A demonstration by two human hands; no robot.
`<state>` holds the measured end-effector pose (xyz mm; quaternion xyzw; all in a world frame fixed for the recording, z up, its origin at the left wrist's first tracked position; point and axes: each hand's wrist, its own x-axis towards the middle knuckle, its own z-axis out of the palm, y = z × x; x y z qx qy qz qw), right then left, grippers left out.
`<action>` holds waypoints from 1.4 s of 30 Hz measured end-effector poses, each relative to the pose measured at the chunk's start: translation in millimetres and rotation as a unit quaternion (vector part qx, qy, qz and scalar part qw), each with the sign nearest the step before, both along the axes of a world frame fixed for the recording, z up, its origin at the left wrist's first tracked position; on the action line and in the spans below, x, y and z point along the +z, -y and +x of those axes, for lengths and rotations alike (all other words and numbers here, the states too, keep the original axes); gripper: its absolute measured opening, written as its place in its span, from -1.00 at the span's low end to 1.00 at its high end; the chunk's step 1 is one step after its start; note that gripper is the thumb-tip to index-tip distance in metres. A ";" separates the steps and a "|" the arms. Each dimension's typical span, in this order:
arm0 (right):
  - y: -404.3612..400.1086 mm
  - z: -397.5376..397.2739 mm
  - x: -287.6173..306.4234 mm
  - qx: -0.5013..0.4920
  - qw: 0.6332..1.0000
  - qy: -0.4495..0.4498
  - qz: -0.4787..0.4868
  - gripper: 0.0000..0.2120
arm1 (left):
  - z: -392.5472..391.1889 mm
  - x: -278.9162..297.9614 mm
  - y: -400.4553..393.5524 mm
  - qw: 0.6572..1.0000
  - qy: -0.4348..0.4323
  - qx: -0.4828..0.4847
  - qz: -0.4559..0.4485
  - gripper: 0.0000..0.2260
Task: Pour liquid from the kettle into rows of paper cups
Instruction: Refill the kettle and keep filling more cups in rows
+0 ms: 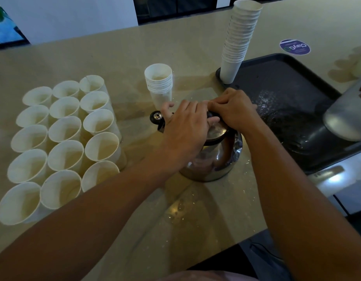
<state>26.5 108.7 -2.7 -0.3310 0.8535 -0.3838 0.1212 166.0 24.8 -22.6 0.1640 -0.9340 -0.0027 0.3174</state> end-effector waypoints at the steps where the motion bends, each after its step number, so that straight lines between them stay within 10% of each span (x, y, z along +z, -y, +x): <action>1: 0.3 -0.7 -0.6 -0.002 1.000 0.007 0.002 -0.76 | 0.2 1.4 1.8 1.000 0.007 -0.002 -0.005 -0.64; 7: -2.2 -2.9 3.0 0.031 0.998 0.059 0.005 -0.80 | 6.5 21.6 11.4 0.995 0.073 -0.039 -0.062 -0.61; 13: -0.9 5.8 -2.9 0.018 0.999 0.014 0.037 -0.57 | 63.6 54.5 -16.7 0.993 0.048 -0.028 0.101 -0.57; 20: -22.9 17.9 0.0 -0.044 0.992 -0.081 -0.091 -0.71 | 107.4 44.9 -67.1 0.936 0.268 -0.101 0.204 -0.68; 42: -165.7 -29.7 -26.0 -0.411 0.852 -0.204 -0.252 -0.81 | 20.3 11.2 -126.9 0.905 0.379 -0.178 0.079 -0.75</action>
